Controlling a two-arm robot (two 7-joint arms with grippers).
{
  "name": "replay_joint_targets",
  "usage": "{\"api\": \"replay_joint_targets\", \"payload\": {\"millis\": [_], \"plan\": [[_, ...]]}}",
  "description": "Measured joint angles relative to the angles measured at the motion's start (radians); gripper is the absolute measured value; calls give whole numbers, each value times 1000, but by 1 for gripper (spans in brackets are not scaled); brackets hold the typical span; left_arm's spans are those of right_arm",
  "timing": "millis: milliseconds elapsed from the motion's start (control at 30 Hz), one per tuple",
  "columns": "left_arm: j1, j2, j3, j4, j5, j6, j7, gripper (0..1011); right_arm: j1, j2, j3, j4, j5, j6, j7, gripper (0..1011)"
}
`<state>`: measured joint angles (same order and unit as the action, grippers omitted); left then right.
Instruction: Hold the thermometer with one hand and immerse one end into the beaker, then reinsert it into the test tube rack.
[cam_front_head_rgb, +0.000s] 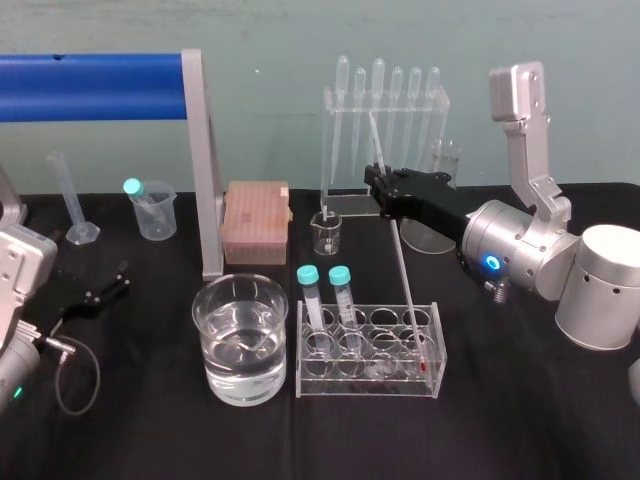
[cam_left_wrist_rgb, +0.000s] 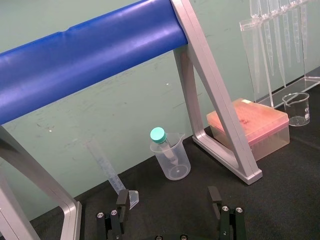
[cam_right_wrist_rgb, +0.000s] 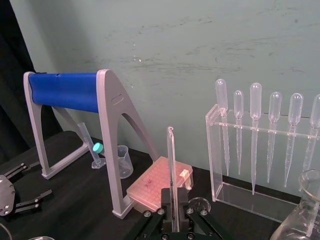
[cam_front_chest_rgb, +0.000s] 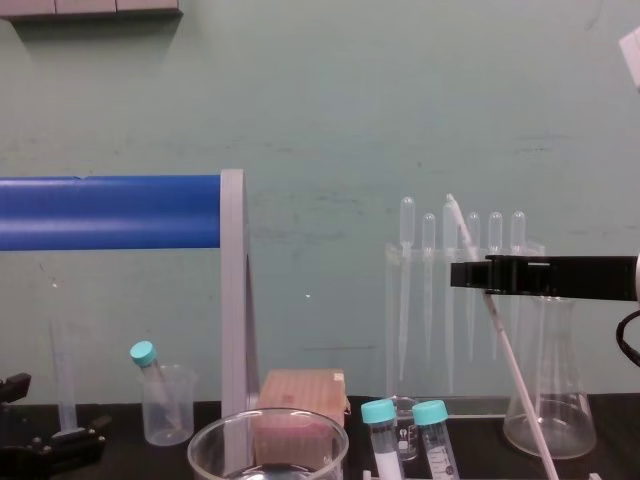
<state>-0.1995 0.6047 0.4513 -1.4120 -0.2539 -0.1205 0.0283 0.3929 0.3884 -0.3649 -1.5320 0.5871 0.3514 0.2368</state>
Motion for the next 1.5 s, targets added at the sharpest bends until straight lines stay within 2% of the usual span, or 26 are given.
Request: {"api": "replay_joint_targets", "payload": {"millis": [133, 533, 667, 900, 1200, 1300, 1333, 1500], "plan": [[0, 0, 0, 0, 0, 0, 0, 1008, 0, 0, 0, 0, 0, 0, 0, 58], [0, 0, 0, 0, 0, 0, 0, 1008, 0, 0, 0, 0, 0, 0, 0, 56], [0, 0, 0, 0, 0, 0, 0, 1008, 0, 0, 4, 0, 1, -15, 4, 56], [0, 0, 0, 0, 0, 0, 0, 1008, -7, -4, 37, -16, 27, -85, 32, 56], [0, 0, 0, 0, 0, 0, 0, 1008, 15, -6, 76, -45, 90, -213, 108, 56], [0, 0, 0, 0, 0, 0, 0, 1008, 31, -10, 77, -48, 106, -262, 142, 56], [0, 0, 0, 0, 0, 0, 0, 1008, 31, -10, 77, -48, 106, -262, 142, 56], [0, 0, 0, 0, 0, 0, 0, 1008, 69, -35, 59, -31, 137, -368, 224, 56]]}}
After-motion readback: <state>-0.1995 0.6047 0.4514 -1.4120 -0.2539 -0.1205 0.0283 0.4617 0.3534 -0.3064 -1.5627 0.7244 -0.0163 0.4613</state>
